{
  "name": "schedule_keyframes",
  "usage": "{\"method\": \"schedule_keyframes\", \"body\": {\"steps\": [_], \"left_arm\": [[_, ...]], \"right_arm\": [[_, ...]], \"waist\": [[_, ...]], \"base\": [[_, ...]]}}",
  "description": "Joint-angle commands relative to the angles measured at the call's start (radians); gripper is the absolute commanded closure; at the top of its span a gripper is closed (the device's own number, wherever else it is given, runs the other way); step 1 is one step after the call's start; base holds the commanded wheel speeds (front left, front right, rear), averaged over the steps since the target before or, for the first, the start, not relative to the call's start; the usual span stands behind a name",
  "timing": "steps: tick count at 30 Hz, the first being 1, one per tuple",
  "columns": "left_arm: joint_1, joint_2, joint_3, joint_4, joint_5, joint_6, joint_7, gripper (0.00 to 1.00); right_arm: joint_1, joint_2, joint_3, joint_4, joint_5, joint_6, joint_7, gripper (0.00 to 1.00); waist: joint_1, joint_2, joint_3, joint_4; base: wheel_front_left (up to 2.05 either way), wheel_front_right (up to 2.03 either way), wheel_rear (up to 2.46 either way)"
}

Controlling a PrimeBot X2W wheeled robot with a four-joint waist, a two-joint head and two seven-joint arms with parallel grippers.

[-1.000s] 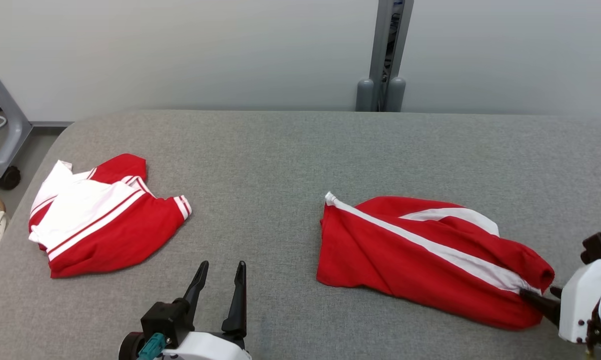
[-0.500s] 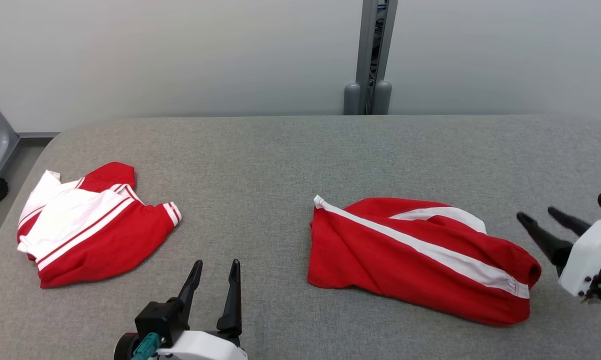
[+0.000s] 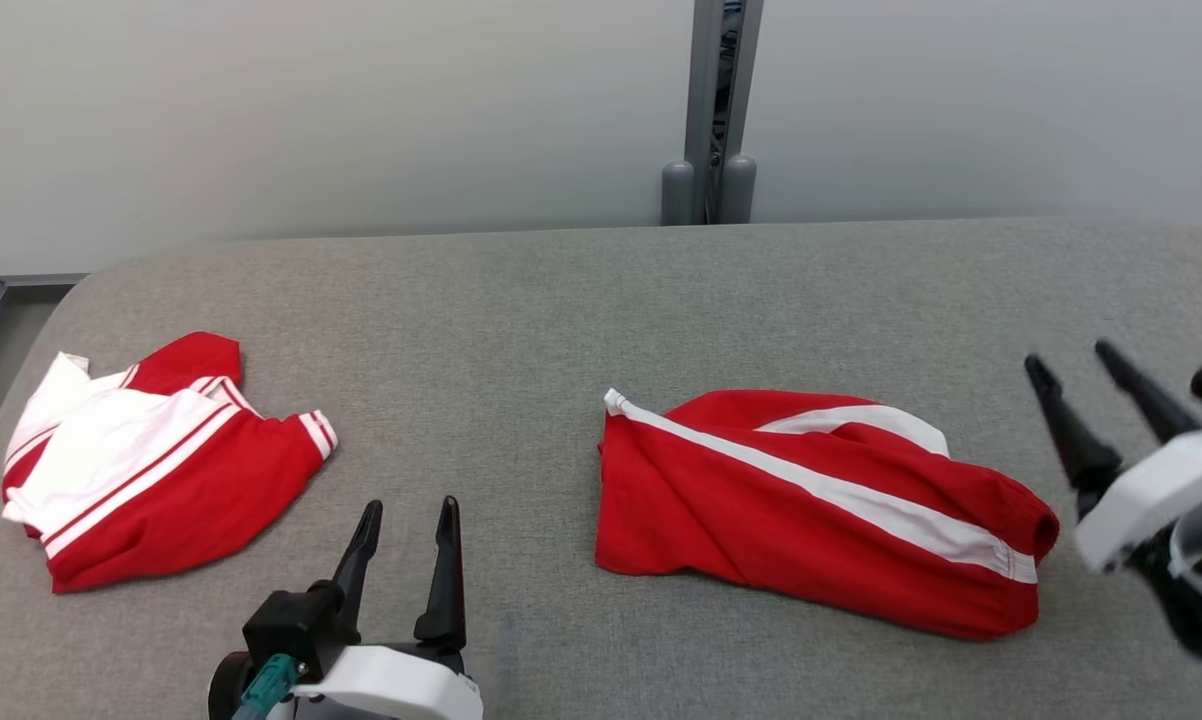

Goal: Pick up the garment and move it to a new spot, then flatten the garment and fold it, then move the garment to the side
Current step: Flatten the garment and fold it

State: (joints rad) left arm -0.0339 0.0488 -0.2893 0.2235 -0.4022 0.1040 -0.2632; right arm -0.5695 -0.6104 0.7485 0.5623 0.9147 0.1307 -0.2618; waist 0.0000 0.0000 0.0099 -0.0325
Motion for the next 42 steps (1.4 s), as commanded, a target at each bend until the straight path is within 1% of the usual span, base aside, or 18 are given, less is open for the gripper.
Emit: {"method": "schedule_keyframes", "body": {"steps": [1,3,4,7,10,14,19,23,26,29,42], "left_arm": [[-0.016,0.004,0.004,-0.007,0.001,0.002,-0.002,0.0],[-0.016,0.004,0.006,-0.009,0.005,-0.001,-0.002,0.0],[-0.017,0.004,0.005,-0.009,0.006,-0.003,-0.002,0.0],[-0.019,0.004,0.01,-0.008,0.007,-0.005,-0.002,0.0],[-0.016,0.003,0.015,-0.008,0.008,-0.007,-0.002,0.0],[-0.007,0.004,0.021,-0.003,0.013,-0.009,-0.002,0.0],[-0.006,0.004,0.021,0.002,0.013,-0.011,-0.002,0.0],[-0.012,0.004,0.014,0.004,0.009,-0.014,-0.002,0.0],[-0.01,0.004,0.01,0.005,0.01,-0.013,-0.002,0.0],[-0.007,0.004,0.007,0.008,0.012,-0.015,-0.002,0.0],[-0.018,0.004,0.013,0.016,0.033,-0.025,-0.002,0.0]], "right_arm": [[0.064,0.029,-0.055,-0.011,-0.035,0.0,-0.004,0.0],[0.153,0.077,-0.183,-0.032,-0.126,0.0,-0.004,0.0],[0.201,0.1,-0.224,-0.042,-0.178,0.0,-0.004,0.0],[0.318,0.186,-0.346,-0.086,-0.272,0.0,-0.005,0.0],[0.407,0.236,-0.413,-0.143,-0.343,0.0,-0.005,0.0],[0.467,0.269,-0.447,-0.204,-0.392,0.0,-0.005,0.0],[0.496,0.276,-0.446,-0.234,-0.402,0.0,-0.005,0.0],[0.503,0.269,-0.431,-0.206,-0.362,0.0,0.002,0.0],[0.493,0.265,-0.415,-0.189,-0.311,0.0,0.019,0.0],[0.475,0.246,-0.394,-0.171,-0.271,0.0,0.027,0.0],[0.397,0.177,-0.289,-0.084,-0.184,0.0,0.029,0.0]], "waist": [[0.0,0.0,0.005,-0.008],[0.0,0.0,0.007,-0.016],[0.0,0.0,0.007,-0.018],[0.0,0.0,0.007,-0.025],[0.0,0.0,0.009,-0.036],[0.0,0.0,0.01,-0.05],[0.0,0.0,0.009,-0.056],[0.0,0.0,0.007,-0.051],[0.0,0.0,0.009,-0.046],[0.0,0.0,0.012,-0.037],[0.0,0.0,0.047,0.004]], "base": [[0.0,0.0,0.0],[0.0,0.0,0.0],[0.0,0.0,0.0],[0.0,0.0,0.0],[0.0,0.0,0.0],[0.0,0.0,0.0],[0.0,0.0,0.0],[0.0,0.0,0.0],[0.0,0.0,0.0],[0.0,0.0,0.0],[0.0,0.0,0.0]]}}
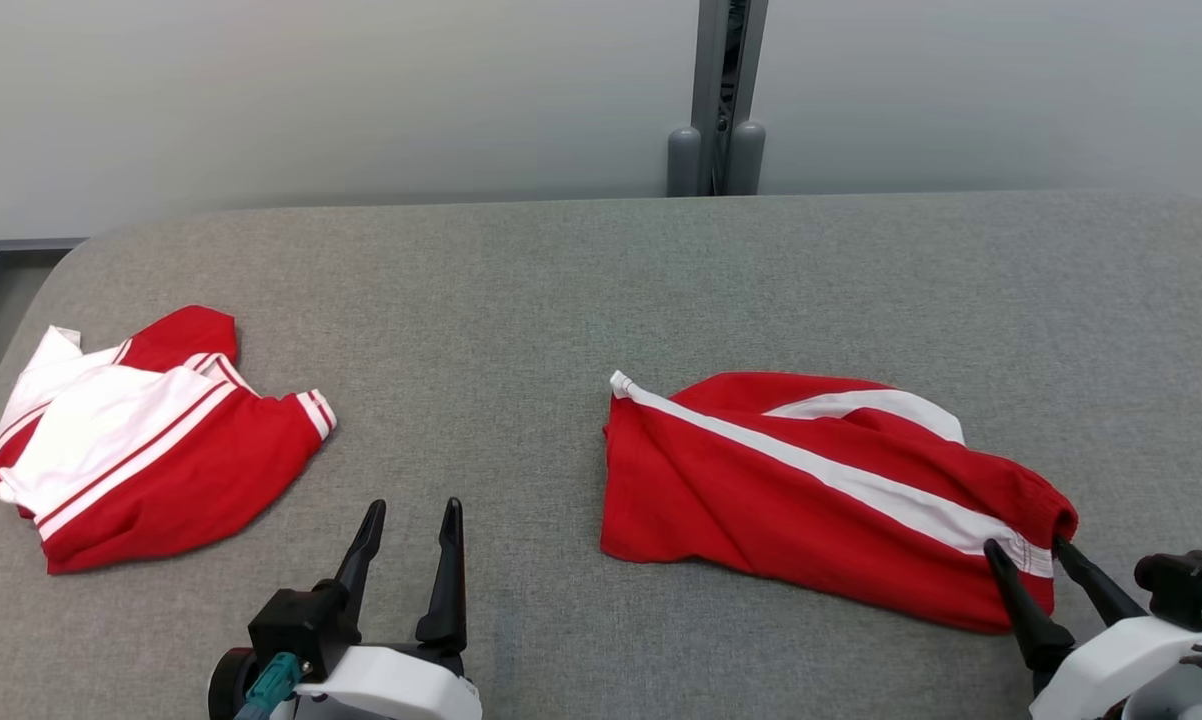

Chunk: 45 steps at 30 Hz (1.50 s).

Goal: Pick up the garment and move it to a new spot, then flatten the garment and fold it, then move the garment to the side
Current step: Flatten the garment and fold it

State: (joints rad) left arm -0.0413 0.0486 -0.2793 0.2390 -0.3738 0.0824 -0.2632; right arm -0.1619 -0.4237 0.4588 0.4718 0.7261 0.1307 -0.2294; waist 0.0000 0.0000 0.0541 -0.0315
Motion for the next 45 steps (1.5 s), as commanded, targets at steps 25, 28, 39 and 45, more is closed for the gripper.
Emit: {"method": "schedule_keyframes", "body": {"steps": [25,28,39,45], "left_arm": [[-0.017,0.004,-0.01,0.012,0.017,-0.005,-0.002,0.0],[-0.018,0.004,-0.008,0.014,0.017,-0.004,-0.002,0.0],[-0.018,0.004,-0.009,0.013,0.011,-0.002,-0.002,0.0],[-0.005,0.004,-0.002,0.01,0.009,0.001,-0.002,0.0]], "right_arm": [[-0.05,-0.072,0.164,0.041,0.237,0.0,-0.015,0.64],[-0.053,-0.077,0.176,0.039,0.252,0.0,-0.022,0.6],[-0.063,-0.091,0.192,0.039,0.29,0.0,-0.033,1.0],[-0.04,-0.113,0.187,-0.015,0.335,0.0,-0.037,1.0]], "waist": [[0.0,0.0,0.012,0.0],[0.0,0.0,0.014,0.003],[0.0,0.0,0.012,0.009],[0.0,0.0,-0.003,0.001]], "base": [[0.0,0.0,0.0],[0.0,0.0,0.0],[0.0,0.0,0.0],[0.0,0.0,0.0]]}}
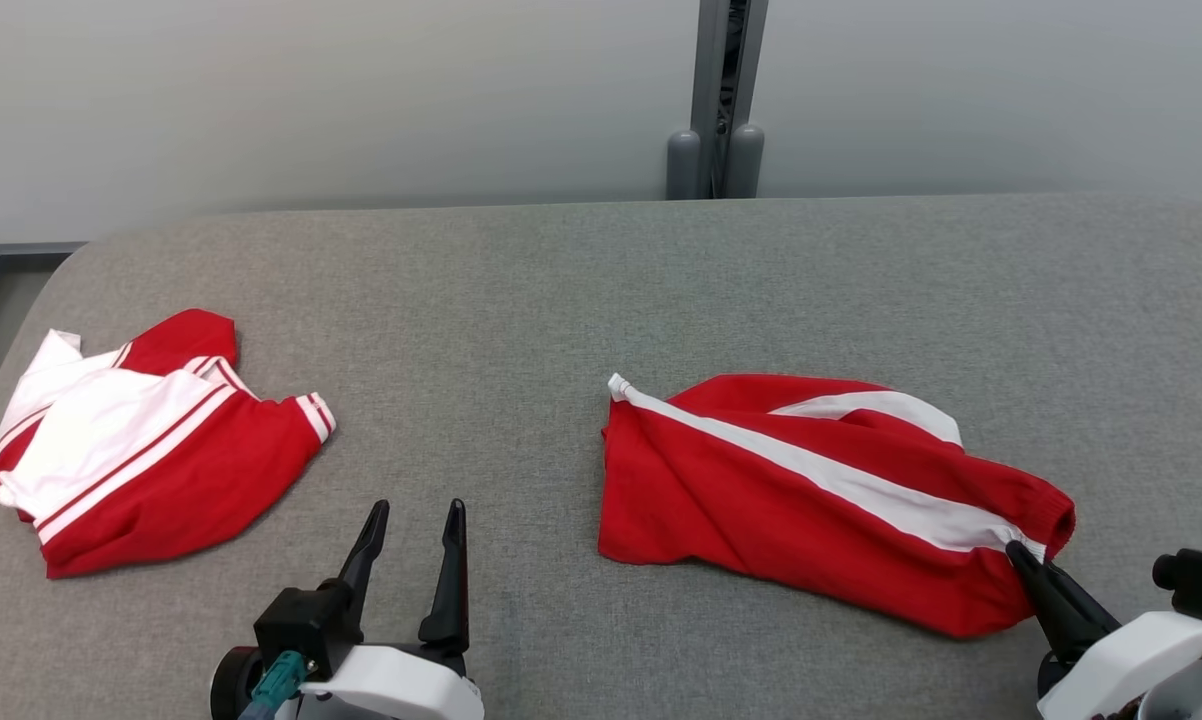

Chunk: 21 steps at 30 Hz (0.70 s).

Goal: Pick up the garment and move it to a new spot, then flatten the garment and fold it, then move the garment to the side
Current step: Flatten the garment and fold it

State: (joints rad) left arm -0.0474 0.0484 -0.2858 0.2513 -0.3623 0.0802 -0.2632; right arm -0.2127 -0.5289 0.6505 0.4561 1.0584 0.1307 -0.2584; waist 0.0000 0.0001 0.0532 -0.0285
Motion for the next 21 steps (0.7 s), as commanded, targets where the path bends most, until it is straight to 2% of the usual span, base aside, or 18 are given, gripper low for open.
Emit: {"method": "schedule_keyframes", "body": {"steps": [1,8,12,18,21], "left_arm": [[0.003,0.004,0.006,-0.003,-0.002,0.002,-0.002,0.0],[-0.03,0.004,0.002,0.016,0.021,-0.014,-0.002,0.0],[-0.068,0.004,-0.019,0.074,0.024,-0.047,-0.002,0.0],[-0.234,0.004,-0.088,0.278,0.0,-0.117,-0.002,0.0],[-0.341,0.006,-0.113,0.395,-0.045,-0.146,0.01,0.0]], "right_arm": [[0.015,-0.013,-0.003,-0.012,0.01,0.0,-0.008,1.0],[0.01,-0.055,0.035,-0.041,-0.01,0.0,-0.007,1.0],[-0.012,-0.065,0.058,-0.047,-0.008,0.0,0.0,1.0],[-0.058,-0.058,0.1,-0.051,-0.011,0.0,0.007,1.0],[-0.083,-0.051,0.121,-0.044,-0.019,0.0,0.006,1.0]], "waist": [[0.0,-0.0001,-0.004,-0.005],[0.0,-0.0001,0.004,-0.037],[0.0,-0.0001,0.024,-0.061],[0.0,-0.0001,0.057,-0.087],[0.0,-0.0001,0.079,-0.099]], "base": [[0.0,0.0,0.0],[0.0,0.0,0.0],[0.0,0.0,0.0],[0.0,0.0,0.0],[0.0,0.0,0.0]]}}
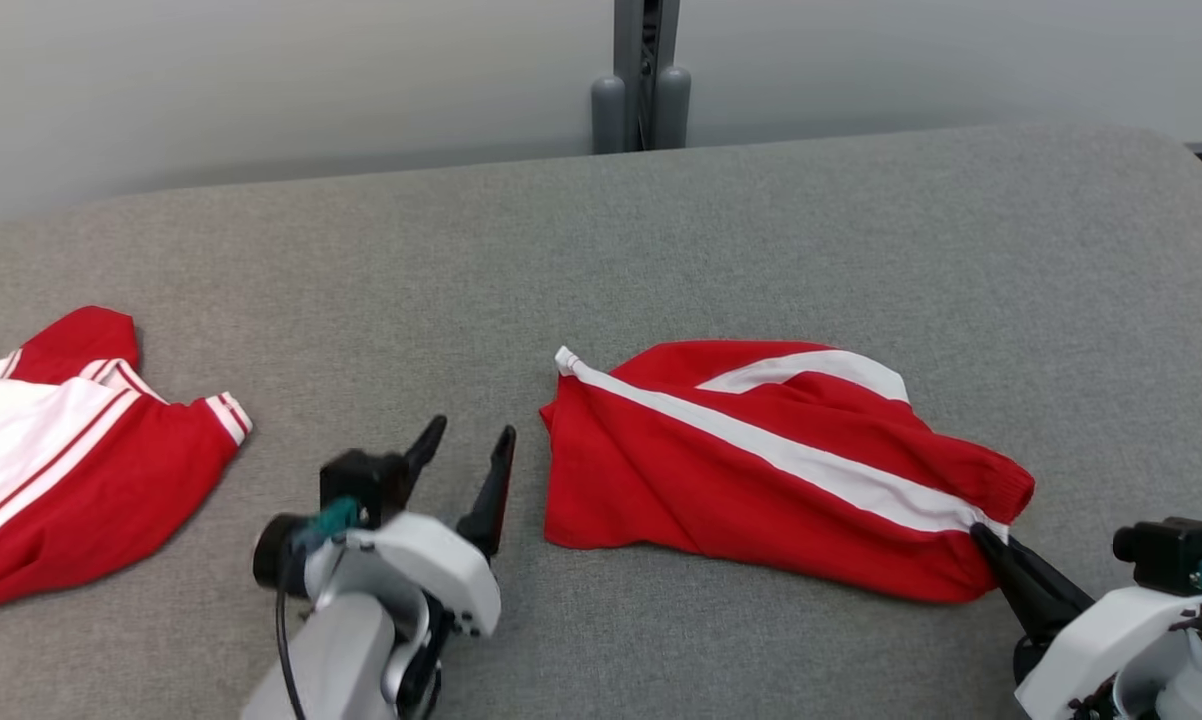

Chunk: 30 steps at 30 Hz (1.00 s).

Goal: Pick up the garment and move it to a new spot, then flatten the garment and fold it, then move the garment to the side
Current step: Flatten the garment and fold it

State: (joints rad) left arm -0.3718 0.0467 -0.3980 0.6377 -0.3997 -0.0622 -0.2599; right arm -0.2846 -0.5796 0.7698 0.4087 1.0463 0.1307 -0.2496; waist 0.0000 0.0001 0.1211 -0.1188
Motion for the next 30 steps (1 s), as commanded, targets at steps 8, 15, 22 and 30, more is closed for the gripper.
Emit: {"method": "schedule_keyframes", "body": {"steps": [8,15,22,30], "left_arm": [[-0.262,0.006,-0.057,0.222,-0.218,-0.058,0.164,0.0],[-0.373,0.007,-0.128,0.286,-0.36,-0.067,0.266,0.0],[-0.447,0.006,-0.216,0.3,-0.494,-0.069,0.332,0.0],[-0.493,0.006,-0.321,0.32,-0.573,-0.069,0.347,0.0]], "right_arm": [[-0.068,0.026,0.048,0.002,0.009,0.0,-0.009,1.0],[-0.097,0.022,0.077,0.009,0.016,0.0,-0.015,1.0],[-0.123,0.024,0.096,-0.004,0.028,0.0,-0.017,1.0],[-0.13,0.03,0.083,-0.01,0.021,0.0,-0.017,1.0]], "waist": [[0.0,-0.0001,0.067,-0.042],[0.0,-0.0001,0.105,-0.058],[0.0,-0.0001,0.146,-0.069],[0.0,-0.0001,0.173,-0.069]], "base": [[0.0,0.0,0.0],[0.0,0.0,0.0],[0.0,0.0,0.0],[0.0,0.0,0.0]]}}
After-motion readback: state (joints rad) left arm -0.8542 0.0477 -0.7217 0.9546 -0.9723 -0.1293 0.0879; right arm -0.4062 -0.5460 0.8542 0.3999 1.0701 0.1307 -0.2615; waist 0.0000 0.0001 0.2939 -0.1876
